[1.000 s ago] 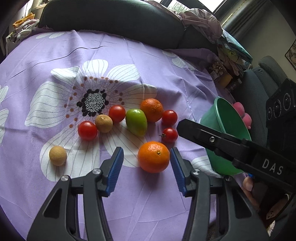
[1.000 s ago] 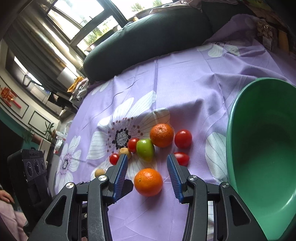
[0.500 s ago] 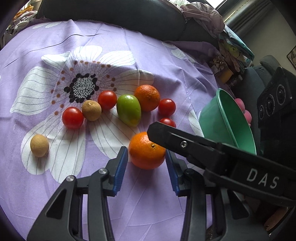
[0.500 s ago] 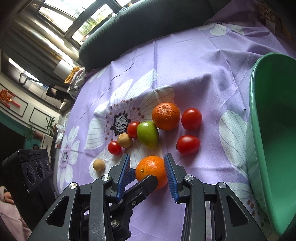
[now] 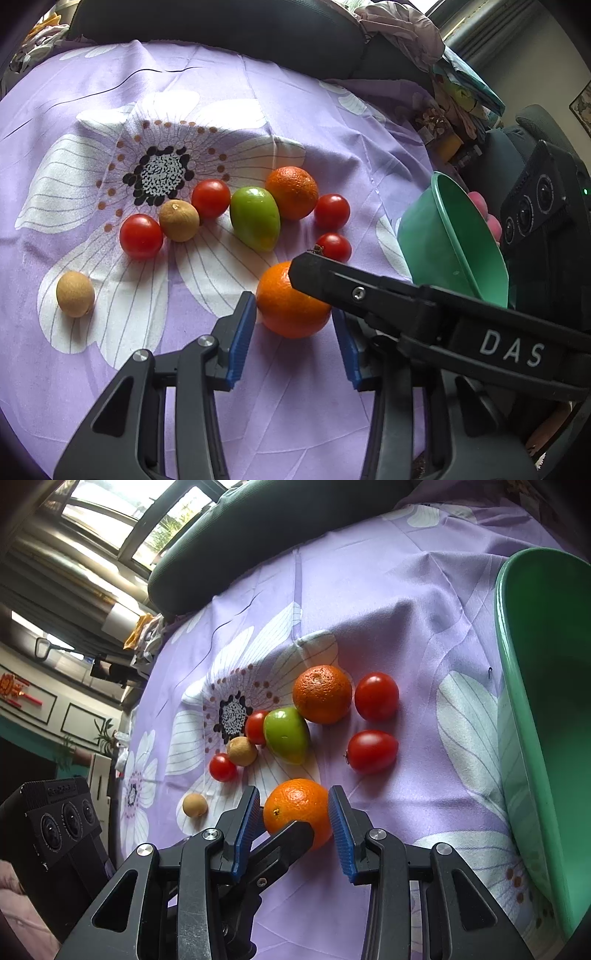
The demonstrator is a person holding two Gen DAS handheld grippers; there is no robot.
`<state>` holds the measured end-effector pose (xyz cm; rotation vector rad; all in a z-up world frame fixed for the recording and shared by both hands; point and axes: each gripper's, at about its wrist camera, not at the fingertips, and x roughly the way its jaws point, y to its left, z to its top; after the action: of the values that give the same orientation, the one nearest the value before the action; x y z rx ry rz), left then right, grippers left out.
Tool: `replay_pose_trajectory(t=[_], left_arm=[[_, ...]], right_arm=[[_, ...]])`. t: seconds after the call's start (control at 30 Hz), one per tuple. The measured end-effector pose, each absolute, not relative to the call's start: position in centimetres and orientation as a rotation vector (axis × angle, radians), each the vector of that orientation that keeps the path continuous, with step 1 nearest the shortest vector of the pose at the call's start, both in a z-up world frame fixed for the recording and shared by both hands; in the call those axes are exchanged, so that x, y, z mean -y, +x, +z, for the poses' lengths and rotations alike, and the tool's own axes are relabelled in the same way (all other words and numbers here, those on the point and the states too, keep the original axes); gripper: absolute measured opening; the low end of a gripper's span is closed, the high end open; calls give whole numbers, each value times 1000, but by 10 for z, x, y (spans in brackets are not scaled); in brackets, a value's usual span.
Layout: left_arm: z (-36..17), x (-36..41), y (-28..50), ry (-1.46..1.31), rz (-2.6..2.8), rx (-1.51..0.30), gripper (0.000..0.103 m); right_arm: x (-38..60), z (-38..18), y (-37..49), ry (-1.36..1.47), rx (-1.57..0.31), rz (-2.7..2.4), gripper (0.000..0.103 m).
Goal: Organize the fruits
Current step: 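Close the right tool fingers around the large orange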
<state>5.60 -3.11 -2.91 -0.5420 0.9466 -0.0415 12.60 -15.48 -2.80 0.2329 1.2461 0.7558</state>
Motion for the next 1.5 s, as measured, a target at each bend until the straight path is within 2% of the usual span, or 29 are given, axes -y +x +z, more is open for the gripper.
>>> replay_pose_trajectory(t=[0.33, 0.4, 0.47, 0.67, 0.83, 0.93, 1.0, 1.2, 1.37, 1.5], left_arm=[[-38, 27, 51, -597, -58, -956, 56], [-38, 28, 51, -595, -104, -951, 70], [-39, 28, 50, -619, -139, -949, 78], [-40, 22, 45, -706, -237, -919, 95], [-37, 20, 35, -754, -212, -911, 95], [-37, 25, 37, -708, -173, -946, 87], [-36, 27, 40, -648, -126, -985, 66], [-40, 29, 43, -565, -47, -1007, 41], [-33, 33, 43, -470, -11, -991, 39], [-6, 44, 39, -357, -10, -886, 24]], right_arm=[[154, -36, 127, 254, -1297, 762, 40], [155, -35, 127, 261, -1296, 762, 40], [155, -35, 127, 260, -1292, 752, 40], [158, -41, 132, 314, -1328, 763, 40], [158, -39, 131, 313, -1324, 763, 40], [159, -41, 132, 330, -1337, 761, 40], [159, -41, 132, 327, -1337, 765, 40], [156, -43, 132, 331, -1342, 777, 40], [159, -39, 129, 334, -1337, 788, 40], [158, -26, 123, 320, -1283, 810, 40]])
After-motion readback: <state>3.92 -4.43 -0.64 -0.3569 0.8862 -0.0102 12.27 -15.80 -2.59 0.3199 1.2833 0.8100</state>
